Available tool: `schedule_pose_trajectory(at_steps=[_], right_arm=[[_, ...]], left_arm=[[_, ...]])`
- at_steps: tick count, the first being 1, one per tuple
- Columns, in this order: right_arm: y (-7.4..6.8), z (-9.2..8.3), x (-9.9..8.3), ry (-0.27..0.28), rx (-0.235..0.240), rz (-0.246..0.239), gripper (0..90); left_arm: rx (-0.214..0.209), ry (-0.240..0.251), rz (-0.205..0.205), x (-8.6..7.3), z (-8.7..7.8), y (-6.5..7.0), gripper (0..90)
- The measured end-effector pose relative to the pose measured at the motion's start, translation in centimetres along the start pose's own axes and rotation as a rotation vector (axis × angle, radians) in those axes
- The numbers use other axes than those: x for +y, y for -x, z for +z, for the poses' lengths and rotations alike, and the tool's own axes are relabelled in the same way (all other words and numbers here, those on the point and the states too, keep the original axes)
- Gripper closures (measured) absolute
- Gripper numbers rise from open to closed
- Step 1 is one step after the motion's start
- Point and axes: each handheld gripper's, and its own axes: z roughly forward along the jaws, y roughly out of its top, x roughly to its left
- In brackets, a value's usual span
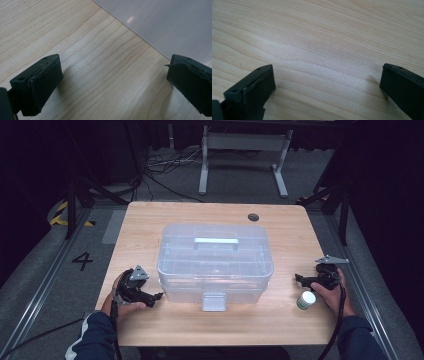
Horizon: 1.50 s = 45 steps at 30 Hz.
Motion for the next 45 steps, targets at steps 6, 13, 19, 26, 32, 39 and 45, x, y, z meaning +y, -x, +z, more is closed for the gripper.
schedule_pose_trajectory(at_steps=[6,13,19,26,32,39,45], right_arm=[[0.1,0.0,0.1,0.0,0.007,-0.008,0.1],[0.2,0.2,0.2,0.0,0.006,-0.014,0.7],[0.8,-0.2,0.5,0.034,-0.01,-0.008,23.2],[1.0,-2.2,2.0,0.142,-0.008,0.018,22.9],[-0.3,-3.5,3.5,0.191,0.019,-0.031,22.0],[-2.0,-3.5,4.4,0.183,0.063,-0.088,21.7],[-2.1,-3.4,4.3,0.176,0.072,-0.089,21.7]], left_arm=[[0.008,0.001,-0.01,0.0,0.0,0.0,0.4],[0.009,0.014,-0.017,-0.2,-0.2,-0.1,3.4],[0.027,0.038,-0.018,-0.5,-0.8,-0.2,17.2],[0.035,0.079,0.011,-0.6,-3.0,0.3,30.1],[0.027,0.062,0.041,-0.2,-3.6,1.6,25.6],[-0.019,0.037,0.099,0.5,-3.4,3.5,17.2],[-0.048,0.062,0.124,1.1,-2.8,4.6,19.1]])
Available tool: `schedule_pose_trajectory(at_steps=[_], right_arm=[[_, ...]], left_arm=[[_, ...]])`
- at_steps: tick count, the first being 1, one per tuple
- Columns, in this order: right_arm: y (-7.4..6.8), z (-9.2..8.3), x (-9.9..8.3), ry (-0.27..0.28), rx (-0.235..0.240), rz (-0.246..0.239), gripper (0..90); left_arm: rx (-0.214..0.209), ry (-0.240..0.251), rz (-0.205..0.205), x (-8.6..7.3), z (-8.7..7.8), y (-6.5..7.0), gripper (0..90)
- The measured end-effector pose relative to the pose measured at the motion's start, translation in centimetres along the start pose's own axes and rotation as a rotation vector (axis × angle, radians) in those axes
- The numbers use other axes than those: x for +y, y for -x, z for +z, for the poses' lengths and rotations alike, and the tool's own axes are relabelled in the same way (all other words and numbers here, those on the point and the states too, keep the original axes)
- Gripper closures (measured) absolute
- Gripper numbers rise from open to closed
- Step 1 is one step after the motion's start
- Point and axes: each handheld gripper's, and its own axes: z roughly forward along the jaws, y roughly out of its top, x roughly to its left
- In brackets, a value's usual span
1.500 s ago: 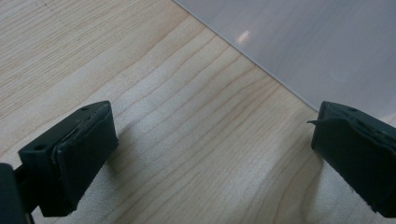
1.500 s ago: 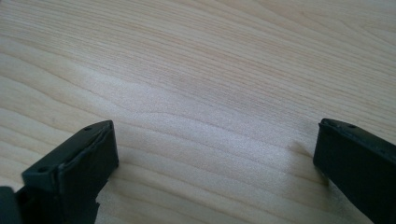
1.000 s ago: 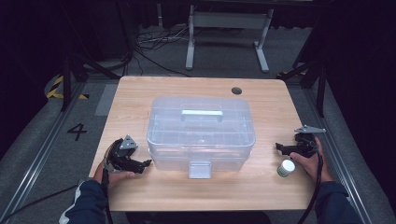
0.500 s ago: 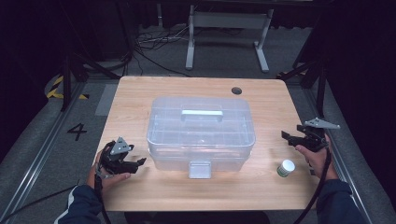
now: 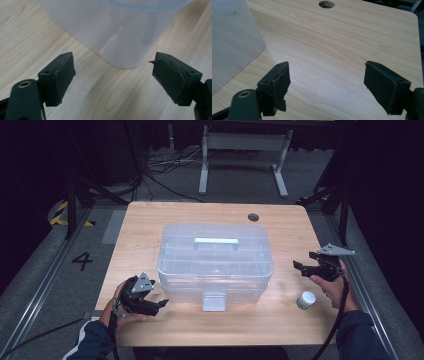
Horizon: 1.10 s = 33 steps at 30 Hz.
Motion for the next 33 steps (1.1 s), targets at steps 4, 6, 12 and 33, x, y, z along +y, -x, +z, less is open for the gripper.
schedule_pose_trajectory(at_steps=[4,6,12,33], right_arm=[[-0.2,-0.4,0.1,0.007,0.007,-0.008,22.0],[-0.4,-0.5,0.2,0.01,0.01,-0.011,22.1],[-1.9,-1.5,0.7,0.021,0.067,-0.057,21.8],[-8.2,-4.2,3.0,0.072,0.337,-0.187,22.2]], left_arm=[[-0.004,0.037,-0.002,0.2,0.2,0.3,20.9],[-0.001,0.042,-0.001,0.4,0.3,0.5,22.0],[-0.001,0.045,0.006,0.6,0.8,0.6,22.2],[0.021,0.033,0.019,1.1,1.4,1.3,19.7]])
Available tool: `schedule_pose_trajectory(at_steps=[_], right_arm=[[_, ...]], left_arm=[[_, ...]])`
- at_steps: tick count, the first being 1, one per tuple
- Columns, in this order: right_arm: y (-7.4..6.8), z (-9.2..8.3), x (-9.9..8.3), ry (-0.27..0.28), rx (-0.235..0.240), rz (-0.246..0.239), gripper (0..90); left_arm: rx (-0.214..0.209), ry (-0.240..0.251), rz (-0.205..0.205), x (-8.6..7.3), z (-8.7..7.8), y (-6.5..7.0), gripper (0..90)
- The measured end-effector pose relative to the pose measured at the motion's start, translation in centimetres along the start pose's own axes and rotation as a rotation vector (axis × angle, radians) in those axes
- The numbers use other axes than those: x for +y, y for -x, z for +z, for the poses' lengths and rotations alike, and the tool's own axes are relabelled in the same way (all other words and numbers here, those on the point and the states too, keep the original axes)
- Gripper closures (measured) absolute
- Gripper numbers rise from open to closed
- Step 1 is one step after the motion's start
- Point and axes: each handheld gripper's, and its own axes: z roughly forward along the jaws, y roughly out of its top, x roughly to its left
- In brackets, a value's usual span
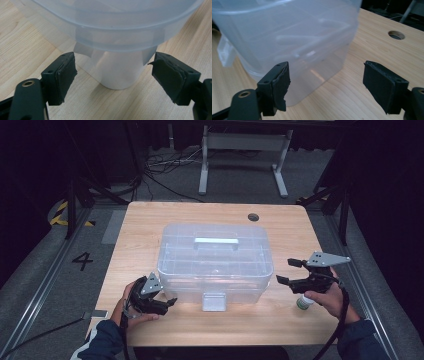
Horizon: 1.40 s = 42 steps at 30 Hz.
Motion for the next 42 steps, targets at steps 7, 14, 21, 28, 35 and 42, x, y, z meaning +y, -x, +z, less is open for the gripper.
schedule_pose_trajectory(at_steps=[7,14,21,28,35,42], right_arm=[[-0.9,0.5,0.6,0.008,0.021,-0.02,21.8],[-2.1,0.3,0.8,-0.012,0.057,-0.072,21.6],[-3.4,1.1,1.2,-0.006,0.066,-0.094,21.1],[-3.5,2.0,1.5,-0.01,0.043,-0.098,17.4],[-2.4,2.3,1.5,-0.005,0.01,-0.08,17.3],[-1.1,2.8,1.6,-0.012,-0.022,-0.066,17.8]], left_arm=[[0.02,-0.001,-0.001,0.3,0.4,-0.1,20.2],[0.026,-0.006,-0.005,0.3,0.6,-0.2,21.3],[0.035,-0.005,-0.007,0.5,0.9,0.0,21.7],[0.038,-0.006,-0.002,1.2,1.7,-0.2,21.6],[0.034,-0.004,-0.002,1.9,2.6,-0.4,22.4],[0.024,0.001,-0.002,2.8,3.6,-0.7,23.2]])
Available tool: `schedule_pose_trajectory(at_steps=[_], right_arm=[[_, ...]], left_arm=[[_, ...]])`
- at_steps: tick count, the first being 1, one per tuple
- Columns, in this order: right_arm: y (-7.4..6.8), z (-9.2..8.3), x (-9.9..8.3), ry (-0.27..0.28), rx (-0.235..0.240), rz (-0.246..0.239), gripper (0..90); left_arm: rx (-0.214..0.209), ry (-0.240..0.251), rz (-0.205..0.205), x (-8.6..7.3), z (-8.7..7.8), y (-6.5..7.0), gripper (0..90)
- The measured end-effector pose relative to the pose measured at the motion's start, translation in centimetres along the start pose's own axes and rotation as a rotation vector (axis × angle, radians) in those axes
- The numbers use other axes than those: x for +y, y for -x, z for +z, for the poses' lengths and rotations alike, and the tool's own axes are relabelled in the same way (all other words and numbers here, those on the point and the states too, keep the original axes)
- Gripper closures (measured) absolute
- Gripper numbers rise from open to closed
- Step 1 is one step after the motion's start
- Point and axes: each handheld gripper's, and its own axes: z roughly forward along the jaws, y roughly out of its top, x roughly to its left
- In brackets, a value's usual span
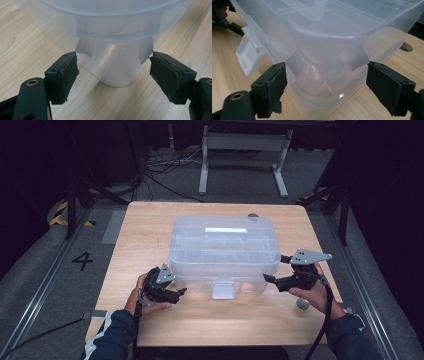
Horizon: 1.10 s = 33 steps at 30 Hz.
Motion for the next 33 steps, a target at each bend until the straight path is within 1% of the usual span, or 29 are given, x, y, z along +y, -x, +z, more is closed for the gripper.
schedule_pose_trajectory(at_steps=[2,3,6,11,14,15,16,17,25,28,33], right_arm=[[0.4,0.2,-0.1,-0.006,-0.022,0.002,18.8],[0.6,0.3,-0.1,-0.004,-0.025,0.004,19.3],[1.0,0.3,-0.1,0.001,-0.025,0.016,19.6],[1.2,0.3,-0.1,-0.005,-0.037,0.011,19.5],[1.4,0.4,-0.1,-0.007,-0.042,0.016,19.4],[1.4,0.4,-0.1,-0.007,-0.041,0.019,19.4],[1.5,0.4,-0.1,-0.007,-0.043,0.021,19.2],[1.6,0.4,-0.1,-0.005,-0.045,0.023,19.1],[1.7,0.4,-0.1,-0.006,-0.06,0.031,19.4],[1.6,0.4,-0.1,-0.005,-0.066,0.031,19.7],[1.5,0.4,-0.1,-0.008,-0.071,0.026,20.0]], left_arm=[[0.002,-0.001,0.004,0.3,0.3,-0.1,23.2],[0.004,0.001,0.0,0.4,0.5,-0.1,23.2],[-0.002,0.0,0.006,0.6,0.6,-0.3,23.3],[0.004,0.004,0.006,1.0,1.1,-0.5,22.7],[-0.002,0.005,0.004,1.2,1.2,-0.7,22.8],[-0.004,0.007,-0.003,1.3,1.2,-0.7,22.8],[0.003,0.009,0.005,1.4,1.2,-0.8,22.8],[0.0,0.008,0.001,1.5,1.3,-0.8,22.8],[-0.001,0.013,-0.004,2.0,1.6,-1.2,22.2],[0.002,0.02,-0.004,2.0,1.8,-1.3,22.0],[0.003,0.018,-0.002,2.1,1.9,-1.4,21.6]])
